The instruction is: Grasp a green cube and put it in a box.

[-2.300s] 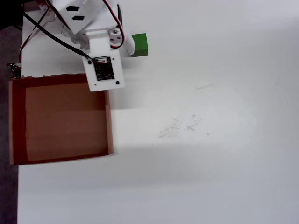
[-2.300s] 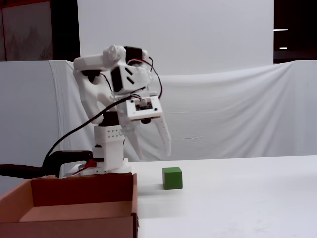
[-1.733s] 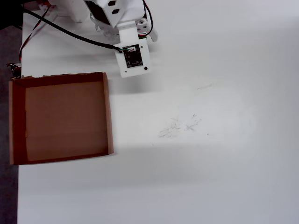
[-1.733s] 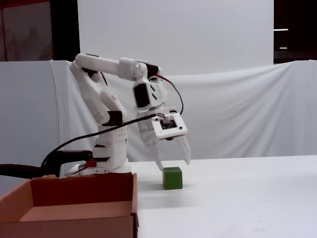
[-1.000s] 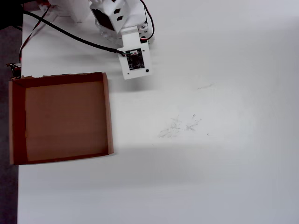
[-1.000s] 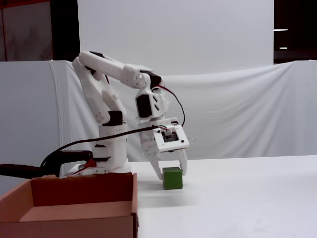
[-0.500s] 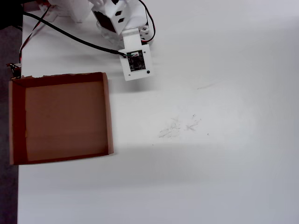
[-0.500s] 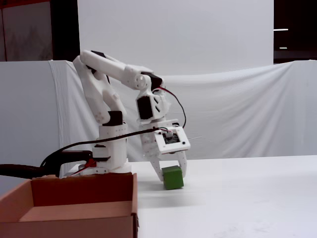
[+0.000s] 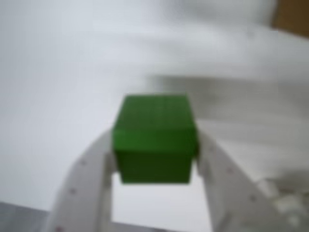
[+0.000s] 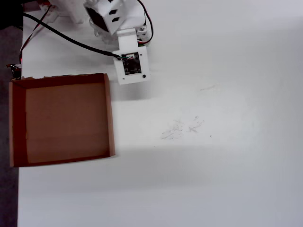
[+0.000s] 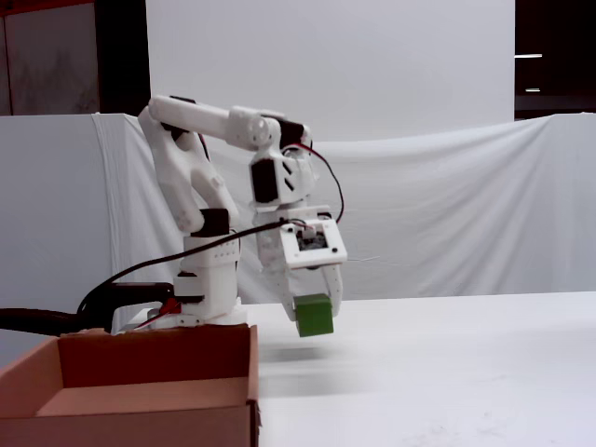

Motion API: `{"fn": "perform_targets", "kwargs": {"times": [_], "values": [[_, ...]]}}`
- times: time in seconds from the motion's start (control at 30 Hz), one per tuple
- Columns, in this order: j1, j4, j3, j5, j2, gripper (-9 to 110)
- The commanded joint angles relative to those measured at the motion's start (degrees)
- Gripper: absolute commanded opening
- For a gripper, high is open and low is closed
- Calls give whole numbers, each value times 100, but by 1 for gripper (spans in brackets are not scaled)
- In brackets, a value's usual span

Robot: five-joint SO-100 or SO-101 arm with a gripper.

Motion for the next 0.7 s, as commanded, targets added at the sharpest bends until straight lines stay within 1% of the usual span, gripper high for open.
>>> {"fn": "perform_targets", "kwargs": {"times": [0.0, 0.2, 0.4, 0.67], "values": [[264, 404, -615, -360, 422, 13], [940, 1143, -1283, -1318, 686, 13], [2101, 1529, -1397, -2725, 861, 13], [3498, 1406, -1441, -4096, 554, 13]]}}
